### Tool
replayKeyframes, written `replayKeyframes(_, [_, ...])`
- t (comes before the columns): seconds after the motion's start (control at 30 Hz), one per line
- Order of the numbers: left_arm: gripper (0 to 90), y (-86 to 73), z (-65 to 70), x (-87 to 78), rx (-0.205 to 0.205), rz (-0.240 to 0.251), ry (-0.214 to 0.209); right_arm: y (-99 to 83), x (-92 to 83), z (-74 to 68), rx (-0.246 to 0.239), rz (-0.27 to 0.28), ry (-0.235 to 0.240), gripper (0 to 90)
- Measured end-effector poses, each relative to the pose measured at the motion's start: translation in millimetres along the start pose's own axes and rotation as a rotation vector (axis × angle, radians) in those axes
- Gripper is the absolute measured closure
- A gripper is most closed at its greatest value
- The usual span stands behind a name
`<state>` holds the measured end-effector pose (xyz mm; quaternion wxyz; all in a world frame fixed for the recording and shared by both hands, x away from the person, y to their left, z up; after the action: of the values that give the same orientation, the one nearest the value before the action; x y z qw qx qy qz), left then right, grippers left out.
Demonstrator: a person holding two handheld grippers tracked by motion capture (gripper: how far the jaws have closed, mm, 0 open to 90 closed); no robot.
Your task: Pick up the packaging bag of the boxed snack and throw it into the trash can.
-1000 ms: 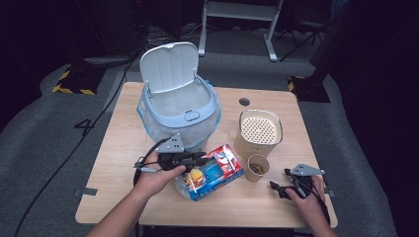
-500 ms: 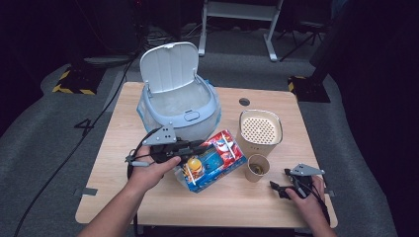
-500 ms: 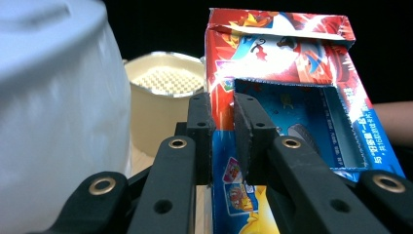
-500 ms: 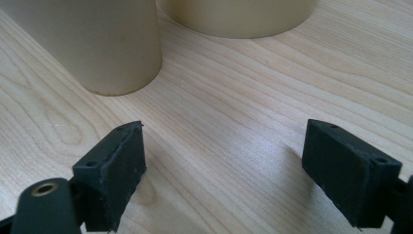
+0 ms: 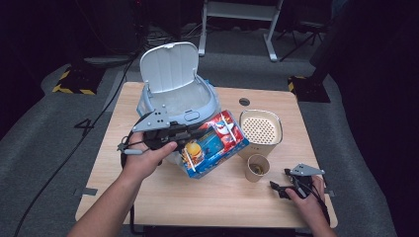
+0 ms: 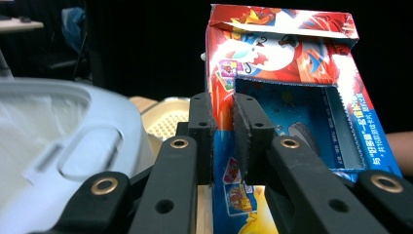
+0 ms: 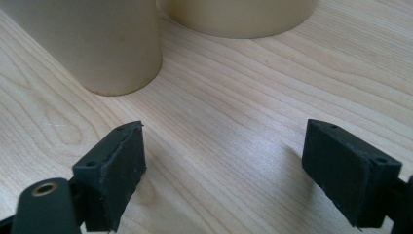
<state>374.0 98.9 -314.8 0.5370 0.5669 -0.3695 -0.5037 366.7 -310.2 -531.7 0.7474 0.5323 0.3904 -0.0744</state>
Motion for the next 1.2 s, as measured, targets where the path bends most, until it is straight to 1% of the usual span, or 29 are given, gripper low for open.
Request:
replayKeyframes(0.03, [79.2, 5.2, -1.7, -1.8, 0.004, 0.009, 0.009, 0.0, 0.0, 0.0, 0.0, 0.0, 0.0, 16.1])
replayKeyframes(0.07, [79.3, 5.2, -1.7, -1.8, 0.004, 0.009, 0.009, 0.0, 0.0, 0.0, 0.0, 0.0, 0.0, 16.1])
replayKeyframes(0.23, [79.5, 18.6, -4.5, -6.7, 0.013, 0.035, 0.015, 0.0, 0.0, 0.0, 0.0, 0.0, 0.0, 16.1])
replayKeyframes(0.27, [79.5, 18.6, -4.5, -6.7, 0.013, 0.035, 0.015, 0.0, 0.0, 0.0, 0.0, 0.0, 0.0, 16.1])
replayKeyframes(0.4, [79.6, 27.6, -6.1, -9.1, 0.022, 0.043, 0.02, 0.0, 0.0, 0.0, 0.0, 0.0, 0.0, 16.1])
replayKeyframes(0.43, [79.6, 31.1, -7.3, -9.8, 0.026, 0.041, 0.031, 0.0, 0.0, -0.1, 0.0, 0.0, 0.0, 16.1])
replayKeyframes(0.53, [79.6, 35.6, -8.6, -10.9, 0.025, 0.046, 0.03, 0.0, 0.0, 0.0, 0.0, 0.0, 0.0, 16.1])
replayKeyframes(0.57, [79.7, 41.1, -9.8, -12.0, 0.028, 0.057, 0.036, 0.0, 0.0, 0.0, 0.0, 0.0, 0.0, 16.1])
replayKeyframes(0.6, [79.6, 41.1, -9.8, -12.0, 0.028, 0.057, 0.036, 0.0, 0.0, 0.0, 0.0, 0.0, 0.0, 16.1])
replayKeyframes(0.63, [79.6, 47.2, -11.0, -13.7, 0.032, 0.068, 0.039, 0.0, 0.0, 0.0, 0.0, 0.0, 0.0, 16.1])
replayKeyframes(0.67, [79.6, 47.2, -11.0, -13.7, 0.032, 0.068, 0.039, 0.0, 0.0, 0.0, 0.0, 0.0, 0.0, 16.1])
replayKeyframes(0.7, [79.6, 50.8, -12.1, -15.2, 0.037, 0.071, 0.043, 0.0, 0.0, 0.0, 0.0, 0.0, 0.0, 16.1])
replayKeyframes(0.73, [79.6, 53.6, -13.0, -15.9, 0.04, 0.083, 0.05, 0.0, 0.0, 0.0, 0.0, 0.0, 0.0, 16.1])
replayKeyframes(0.8, [79.5, 58.4, -15.0, -18.1, 0.034, 0.095, 0.054, 0.0, 0.0, 0.0, 0.0, 0.0, 0.0, 16.1])
replayKeyframes(0.83, [79.5, 62.3, -18.6, -20.2, 0.036, 0.104, 0.072, 0.0, 0.0, 0.0, 0.0, 0.0, 0.0, 16.1])
replayKeyframes(0.87, [79.5, 62.3, -18.6, -20.2, 0.036, 0.104, 0.072, 0.0, 0.0, 0.0, 0.0, 0.0, 0.0, 16.1])
replayKeyframes(0.9, [79.5, 63.8, -20.4, -21.4, 0.035, 0.105, 0.081, 0.0, 0.0, 0.0, 0.0, 0.0, 0.0, 16.1])
replayKeyframes(0.97, [79.4, 68.7, -26.6, -25.0, 0.033, 0.126, 0.101, 0.0, 0.1, 0.0, 0.0, 0.0, 0.0, 16.1])
replayKeyframes(1.03, [79.4, 70.1, -28.3, -26.4, 0.035, 0.13, 0.108, 0.0, 0.0, 0.0, 0.0, 0.0, 0.0, 16.1])
replayKeyframes(1.17, [79.3, 79.7, -39.4, -36.0, 0.035, 0.172, 0.159, 0.0, 0.0, 0.0, 0.0, 0.0, 0.0, 16.1])
replayKeyframes(1.2, [79.4, 79.7, -39.4, -36.0, 0.035, 0.172, 0.159, 0.0, 0.0, 0.0, 0.0, 0.0, 0.0, 16.1])
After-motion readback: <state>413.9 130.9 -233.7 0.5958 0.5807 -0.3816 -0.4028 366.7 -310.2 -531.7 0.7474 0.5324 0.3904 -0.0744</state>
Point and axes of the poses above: each handheld gripper's, and its own axes: x roughly forward along the jaws, y roughly out of its top, z roughly to its right, the point moved 4 cm from there along x, roughly forward along the jaws, and after that the axes turned 10 degrees about -y, right-handed, at the moved point
